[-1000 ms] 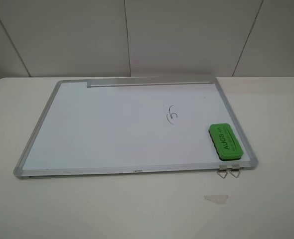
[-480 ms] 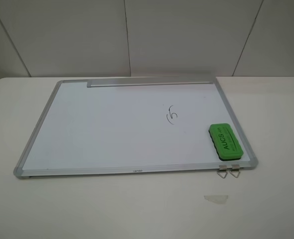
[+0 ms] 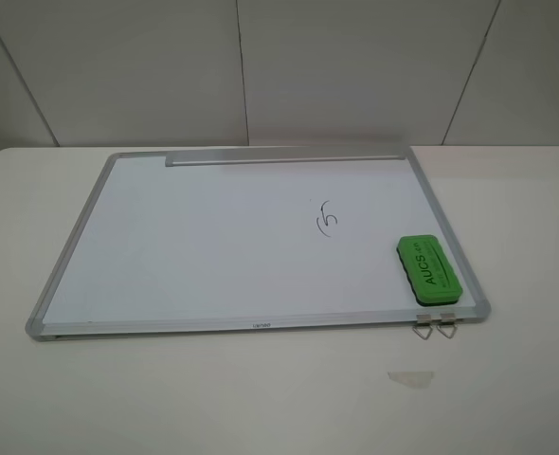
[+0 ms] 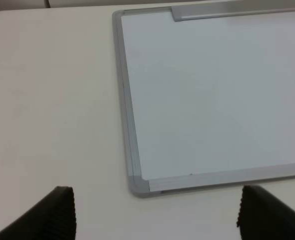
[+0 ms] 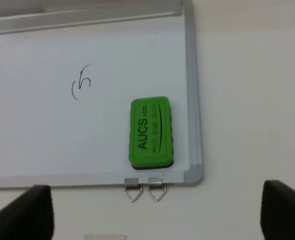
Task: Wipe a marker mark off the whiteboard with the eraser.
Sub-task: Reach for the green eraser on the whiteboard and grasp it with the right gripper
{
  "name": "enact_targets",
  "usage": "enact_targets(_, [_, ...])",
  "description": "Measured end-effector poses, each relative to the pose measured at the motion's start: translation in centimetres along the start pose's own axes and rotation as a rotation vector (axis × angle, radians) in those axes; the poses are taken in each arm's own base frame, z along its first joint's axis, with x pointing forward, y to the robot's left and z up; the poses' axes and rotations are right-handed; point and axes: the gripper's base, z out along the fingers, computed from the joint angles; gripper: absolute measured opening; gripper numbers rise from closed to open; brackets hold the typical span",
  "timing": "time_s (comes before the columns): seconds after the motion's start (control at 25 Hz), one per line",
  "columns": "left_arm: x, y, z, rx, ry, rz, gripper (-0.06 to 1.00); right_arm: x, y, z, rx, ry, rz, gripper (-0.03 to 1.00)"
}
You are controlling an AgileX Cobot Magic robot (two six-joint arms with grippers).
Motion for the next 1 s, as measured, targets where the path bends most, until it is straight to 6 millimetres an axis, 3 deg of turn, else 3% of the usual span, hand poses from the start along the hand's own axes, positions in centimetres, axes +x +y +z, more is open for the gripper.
enact_targets(0.44, [0.0,0.0,0.0,0.0,0.0,0.0,0.68,-6.5,1.8,5.7,-0.079,0.329,-0.022,0.82])
enact_targets(0.68, [0.0,0.0,0.0,0.0,0.0,0.0,0.68,-9.2,4.5,11.3,-0.132,0.469,-0.112,0.82])
enact_targets(1.0, [0.0,0.0,0.0,0.0,0.0,0.0,0.68,-9.5,8.1,19.9,-0.105,0.687,-0.235,0.82])
